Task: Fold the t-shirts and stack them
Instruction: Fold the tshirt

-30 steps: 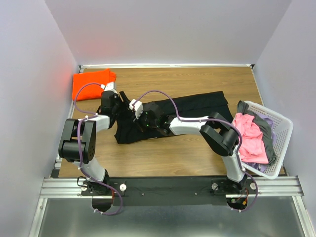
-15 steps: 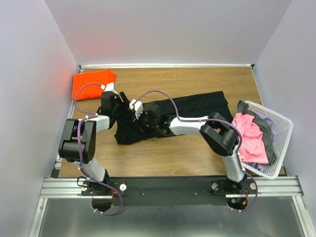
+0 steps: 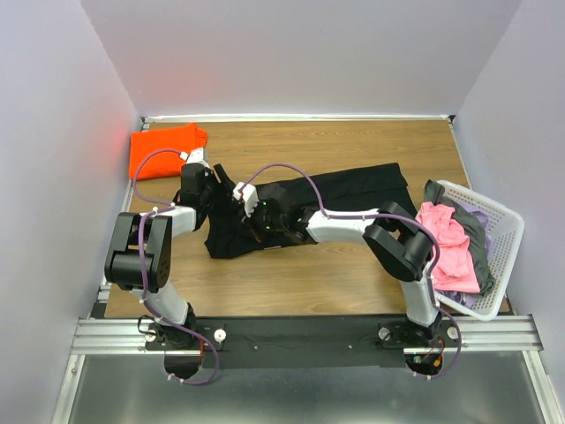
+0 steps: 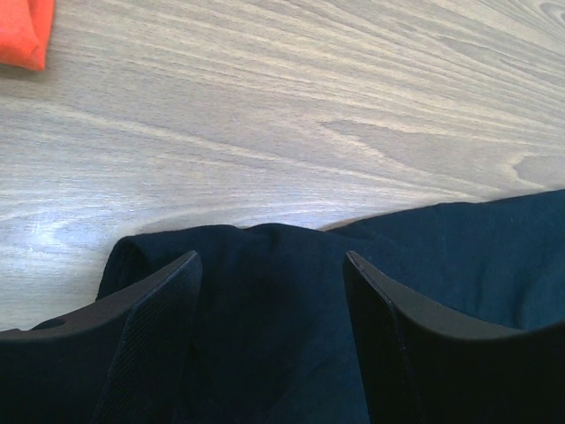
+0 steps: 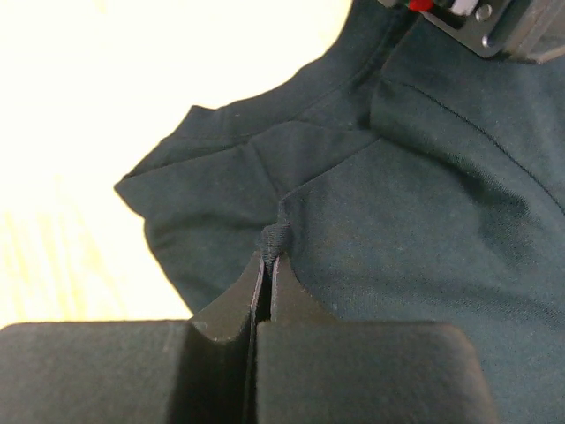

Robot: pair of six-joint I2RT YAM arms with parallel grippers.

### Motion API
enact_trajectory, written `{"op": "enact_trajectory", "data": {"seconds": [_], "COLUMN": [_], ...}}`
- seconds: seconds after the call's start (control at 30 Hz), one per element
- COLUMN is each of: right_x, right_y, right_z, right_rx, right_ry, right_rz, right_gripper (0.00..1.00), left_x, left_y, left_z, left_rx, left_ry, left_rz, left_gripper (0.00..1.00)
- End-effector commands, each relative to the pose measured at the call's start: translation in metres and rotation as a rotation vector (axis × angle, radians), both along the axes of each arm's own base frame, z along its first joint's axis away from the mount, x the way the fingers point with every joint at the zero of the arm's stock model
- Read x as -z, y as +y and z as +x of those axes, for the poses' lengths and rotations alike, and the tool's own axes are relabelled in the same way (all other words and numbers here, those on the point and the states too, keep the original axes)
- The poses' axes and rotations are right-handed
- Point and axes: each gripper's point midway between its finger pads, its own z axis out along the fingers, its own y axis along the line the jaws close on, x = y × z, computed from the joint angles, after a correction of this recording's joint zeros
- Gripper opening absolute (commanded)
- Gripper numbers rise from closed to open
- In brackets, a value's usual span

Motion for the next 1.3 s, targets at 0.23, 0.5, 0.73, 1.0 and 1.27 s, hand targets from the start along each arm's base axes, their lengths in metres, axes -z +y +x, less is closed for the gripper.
{"op": "enact_trajectory", "data": {"seconds": [0.23,0.5,0.73,1.0,1.27], "right_x": [-0.004,0.002,-0.011,-0.012,-0.016], "right_y": [-0.012,-0.017,-0.024,-0.028,-0.037], "right_z": [-0.027,-0.037,-0.036,-0.042,-0.049], "right_rx": [-0.092,-0.136,-0.116,-0.134,-0.163], "right_ry": [0.053,0.072,0.045,0.049,0.042], "right_rz": [-0.043,-0.071,-0.064,-0.070,-0.083], "right_gripper": [0.04,0.06,0.07,0.09,0.10], "left_x": [-0.001,-0.002,0.000,0.001,0.001], "left_y": [0.002,0.003,0.004,0.004,0.004], "left_z": [-0.001,-0.001,0.000,0.001,0.002], "left_rx": [0.003,-0.002,-0.006,-0.007,-0.007], "left_ry": [-0.006,-0.010,-0.004,-0.001,0.000], "left_rz": [0.005,0.009,0.012,0.014,0.016], "left_gripper": [0.73,0.74,0.74,0.74,0.74]}}
